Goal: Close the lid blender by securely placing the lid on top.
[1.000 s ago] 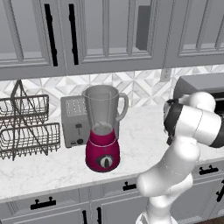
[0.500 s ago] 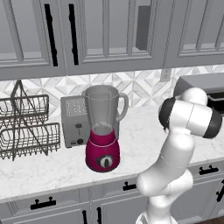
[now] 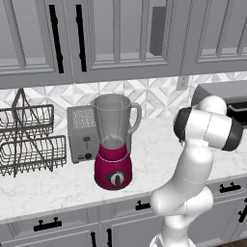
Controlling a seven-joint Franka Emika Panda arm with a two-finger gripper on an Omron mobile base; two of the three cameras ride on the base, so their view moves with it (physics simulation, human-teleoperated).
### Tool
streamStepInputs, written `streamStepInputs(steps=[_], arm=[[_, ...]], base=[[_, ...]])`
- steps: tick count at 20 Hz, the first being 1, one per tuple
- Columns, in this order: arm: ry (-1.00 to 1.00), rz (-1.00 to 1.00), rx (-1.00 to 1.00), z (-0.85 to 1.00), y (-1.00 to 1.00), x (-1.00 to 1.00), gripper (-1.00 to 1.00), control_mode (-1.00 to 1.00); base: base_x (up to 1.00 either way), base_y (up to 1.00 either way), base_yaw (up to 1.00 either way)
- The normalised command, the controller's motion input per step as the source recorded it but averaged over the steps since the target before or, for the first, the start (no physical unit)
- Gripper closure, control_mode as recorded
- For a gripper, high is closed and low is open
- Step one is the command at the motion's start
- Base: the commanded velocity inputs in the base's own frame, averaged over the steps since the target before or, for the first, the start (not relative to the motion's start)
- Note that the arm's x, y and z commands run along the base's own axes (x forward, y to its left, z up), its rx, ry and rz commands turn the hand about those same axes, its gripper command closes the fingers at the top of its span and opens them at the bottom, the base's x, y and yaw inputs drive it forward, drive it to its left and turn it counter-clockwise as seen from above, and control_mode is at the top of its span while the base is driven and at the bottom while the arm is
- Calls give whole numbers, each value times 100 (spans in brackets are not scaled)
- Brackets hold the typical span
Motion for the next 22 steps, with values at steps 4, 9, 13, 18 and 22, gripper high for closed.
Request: streamStepInputs(steps=[4, 9, 13, 18, 22], arm=[[0, -2, 0, -3, 24, 0, 100, -100], [0, -4, 0, 27, 7, -7, 100, -100], [-1, -4, 0, 71, 0, -22, 100, -100], [-3, -7, 1, 82, 0, -35, 100, -100], [-9, -8, 2, 81, 20, -36, 100, -100]], base=[[0, 0, 0], [0, 0, 0], [0, 0, 0], [0, 0, 0], [0, 0, 0]])
